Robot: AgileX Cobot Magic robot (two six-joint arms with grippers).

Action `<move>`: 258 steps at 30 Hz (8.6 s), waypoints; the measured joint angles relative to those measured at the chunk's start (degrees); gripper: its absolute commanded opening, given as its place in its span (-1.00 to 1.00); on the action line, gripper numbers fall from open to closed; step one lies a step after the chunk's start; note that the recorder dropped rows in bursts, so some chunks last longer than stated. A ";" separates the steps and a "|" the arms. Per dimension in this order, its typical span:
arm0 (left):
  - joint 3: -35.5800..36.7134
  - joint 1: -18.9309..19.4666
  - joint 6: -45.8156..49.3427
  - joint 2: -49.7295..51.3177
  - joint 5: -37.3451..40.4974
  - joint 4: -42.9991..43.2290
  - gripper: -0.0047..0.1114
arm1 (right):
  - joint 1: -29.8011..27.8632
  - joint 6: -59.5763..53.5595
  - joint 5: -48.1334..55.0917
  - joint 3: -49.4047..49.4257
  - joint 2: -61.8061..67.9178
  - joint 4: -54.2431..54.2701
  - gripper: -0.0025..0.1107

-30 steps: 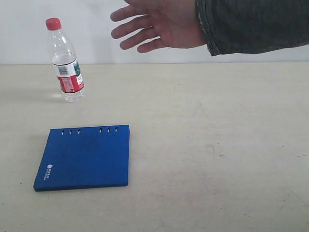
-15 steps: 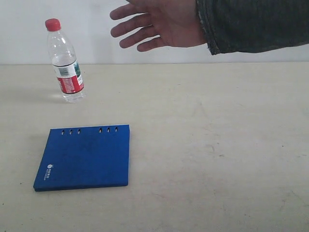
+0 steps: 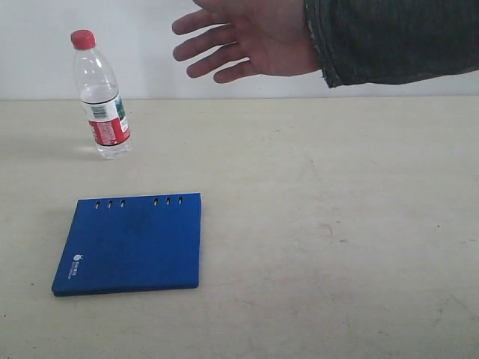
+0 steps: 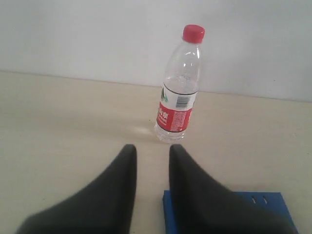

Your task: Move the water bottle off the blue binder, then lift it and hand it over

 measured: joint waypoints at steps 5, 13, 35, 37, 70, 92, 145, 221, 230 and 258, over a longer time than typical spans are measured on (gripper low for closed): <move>0.22 0.00 0.64 0.10 3.01 0.00 -0.84 | 0.00 0.00 -0.61 0.00 0.00 1.02 -0.96; -0.76 0.00 2.56 0.10 16.41 10.50 -0.84 | 0.00 -6.45 -3.87 0.00 0.00 4.25 -0.96; -10.99 0.04 -82.00 14.29 22.01 54.79 -0.84 | 0.00 -61.61 21.25 -9.01 36.11 7.34 -0.95; -10.19 0.04 -79.32 17.12 20.96 55.05 -0.84 | 0.00 -65.56 22.62 -9.01 41.23 7.79 -0.92; -21.09 0.04 -57.48 62.40 17.64 52.07 0.14 | 25.46 -102.85 15.40 -45.40 105.72 38.56 -0.07; -25.41 1.26 -19.16 67.48 44.13 18.10 0.14 | 27.31 -102.29 12.80 -55.37 116.88 38.82 -0.07; -25.41 1.29 -14.67 67.48 38.91 15.61 0.14 | 22.05 -100.35 27.68 -55.50 118.72 23.51 -0.07; -25.31 -6.56 16.81 49.98 47.97 40.61 0.32 | 42.12 -110.97 -0.85 -55.54 107.71 -13.55 -0.96; -25.31 -7.34 13.83 49.98 33.04 43.58 -0.17 | 42.21 -104.86 -3.62 -55.54 107.71 -13.21 -0.96; -24.35 -7.00 3.40 37.35 22.70 49.61 -0.84 | 42.21 -91.77 -7.23 -55.44 102.17 -15.08 0.07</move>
